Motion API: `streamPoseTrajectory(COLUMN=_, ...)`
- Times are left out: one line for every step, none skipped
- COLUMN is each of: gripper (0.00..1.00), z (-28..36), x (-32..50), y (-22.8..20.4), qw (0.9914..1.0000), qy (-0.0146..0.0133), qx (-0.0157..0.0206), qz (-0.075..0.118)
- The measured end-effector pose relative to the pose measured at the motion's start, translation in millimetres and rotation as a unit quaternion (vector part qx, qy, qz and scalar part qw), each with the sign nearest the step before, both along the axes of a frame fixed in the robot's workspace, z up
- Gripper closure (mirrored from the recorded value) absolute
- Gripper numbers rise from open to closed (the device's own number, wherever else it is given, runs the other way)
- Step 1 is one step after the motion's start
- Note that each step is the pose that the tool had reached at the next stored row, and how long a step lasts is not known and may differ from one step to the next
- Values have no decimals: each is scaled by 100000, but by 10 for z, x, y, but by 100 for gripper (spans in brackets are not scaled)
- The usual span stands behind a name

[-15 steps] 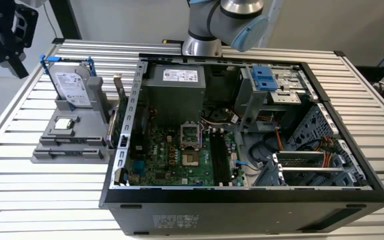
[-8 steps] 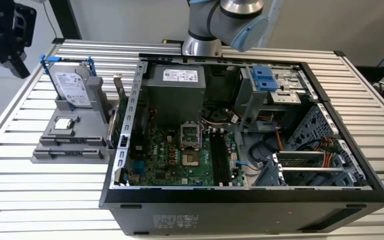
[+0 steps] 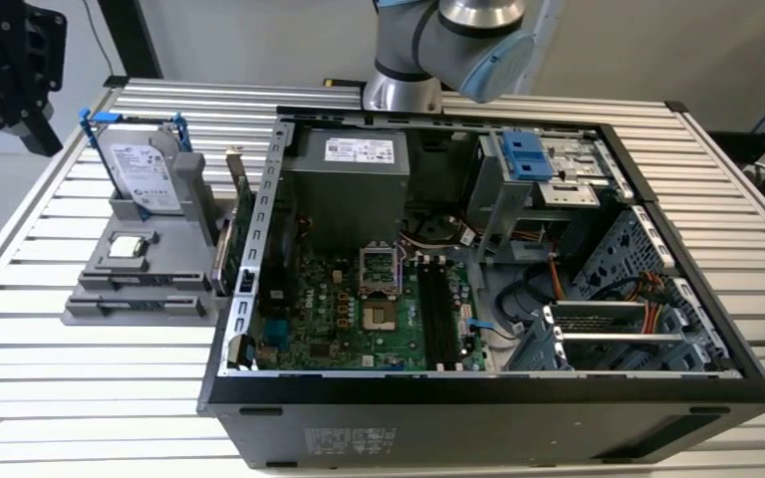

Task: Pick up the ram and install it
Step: 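Pick up the ram and move it above insertion slot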

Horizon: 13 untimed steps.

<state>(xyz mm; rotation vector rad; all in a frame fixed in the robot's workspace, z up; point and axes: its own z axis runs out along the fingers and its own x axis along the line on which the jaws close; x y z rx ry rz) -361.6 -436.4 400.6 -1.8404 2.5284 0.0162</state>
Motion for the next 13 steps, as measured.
streamPoseTrajectory(gripper=100, z=0, x=0, y=0, qw=99996, qy=-6, qx=-12, qz=840)
streamPoseTrajectory(gripper=100, z=0, x=0, y=0, qw=99984, qy=-5, qx=-15, qz=1771)
streamPoseTrajectory(gripper=100, z=0, x=0, y=1, qw=99964, qy=-3, qx=-16, qz=2688)
streamPoseTrajectory(gripper=100, z=1, x=0, y=1, qw=99936, qy=3, qx=-19, qz=3589)
streamPoseTrajectory(gripper=100, z=1, x=0, y=1, qw=99898, qy=2, qx=-18, qz=4512)
streamPoseTrajectory(gripper=100, z=1, x=0, y=0, qw=99853, qy=2, qx=-20, qz=5416)
streamPoseTrajectory(gripper=100, z=0, x=0, y=0, qw=99800, qy=1, qx=-18, qz=6316)
streamPoseTrajectory(gripper=100, z=0, x=0, y=0, qw=99738, qy=0, qx=-18, qz=7236)
streamPoseTrajectory(gripper=100, z=0, x=0, y=0, qw=99666, qy=2, qx=-18, qz=8163)
streamPoseTrajectory(gripper=100, z=1, x=0, y=0, qw=99591, qy=5, qx=-21, qz=9030)
streamPoseTrajectory(gripper=100, z=1, x=0, y=0, qw=99506, qy=5, qx=-20, qz=9928)
streamPoseTrajectory(gripper=100, z=1, x=0, y=0, qw=99410, qy=2, qx=-21, qz=10848)
streamPoseTrajectory(gripper=100, z=0, x=0, y=1, qw=99315, qy=0, qx=-19, qz=11687)
